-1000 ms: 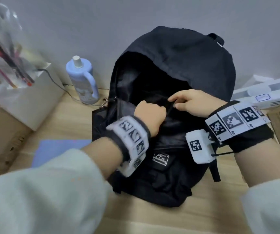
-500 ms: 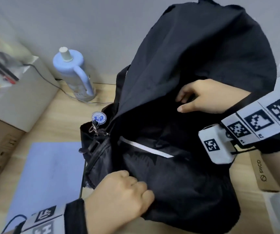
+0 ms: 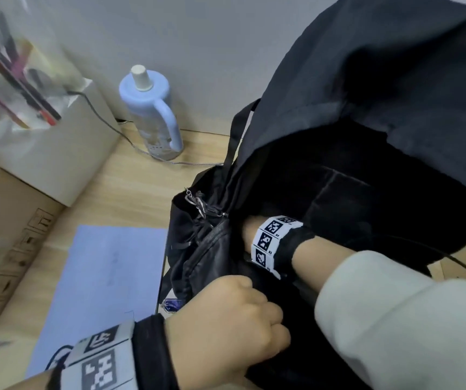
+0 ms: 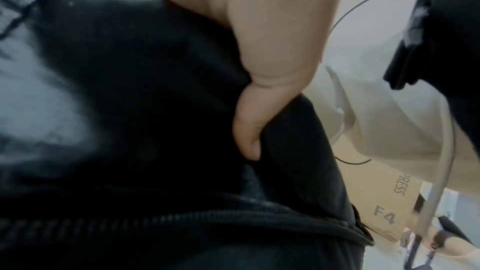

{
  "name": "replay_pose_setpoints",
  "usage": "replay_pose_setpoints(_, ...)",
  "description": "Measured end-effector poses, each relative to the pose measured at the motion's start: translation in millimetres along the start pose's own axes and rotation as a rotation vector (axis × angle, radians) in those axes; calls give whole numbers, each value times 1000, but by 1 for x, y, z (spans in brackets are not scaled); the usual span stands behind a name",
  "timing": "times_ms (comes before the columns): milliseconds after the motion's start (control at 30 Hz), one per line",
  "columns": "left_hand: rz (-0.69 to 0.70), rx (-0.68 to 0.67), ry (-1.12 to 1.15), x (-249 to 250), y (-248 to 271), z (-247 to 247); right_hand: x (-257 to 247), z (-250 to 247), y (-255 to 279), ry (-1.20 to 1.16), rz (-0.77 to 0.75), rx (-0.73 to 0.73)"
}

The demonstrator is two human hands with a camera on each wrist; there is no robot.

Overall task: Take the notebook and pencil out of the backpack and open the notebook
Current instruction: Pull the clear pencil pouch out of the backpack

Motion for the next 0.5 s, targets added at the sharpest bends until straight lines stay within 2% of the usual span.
replay_pose_setpoints(133, -62, 38, 19, -21, 6, -12, 3, -41, 32, -121, -2, 255)
replay_pose_setpoints(233, -172, 159, 114, -50, 5, -36, 17, -83, 106, -196, 10, 533)
replay_pose_setpoints(333, -355, 278, 195, -86, -3, -53, 33, -112, 207, -263, 59, 926)
replay_pose_setpoints(433, -556, 305, 280, -112, -23, -57, 78, -98, 297, -562, 208, 1400)
replay_pose_setpoints(500, -654, 248, 483, -127, -39, -51, 122, -63, 318, -719, 375, 1572)
Point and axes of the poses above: each hand's wrist, its own y-axis away from the middle knuckle, its own z-axis out of the palm, x = y × z, the point moved 7 cm from there along -y, towards the middle knuckle, and after that the axes turned 10 degrees about -z, right-handed, at the moved point
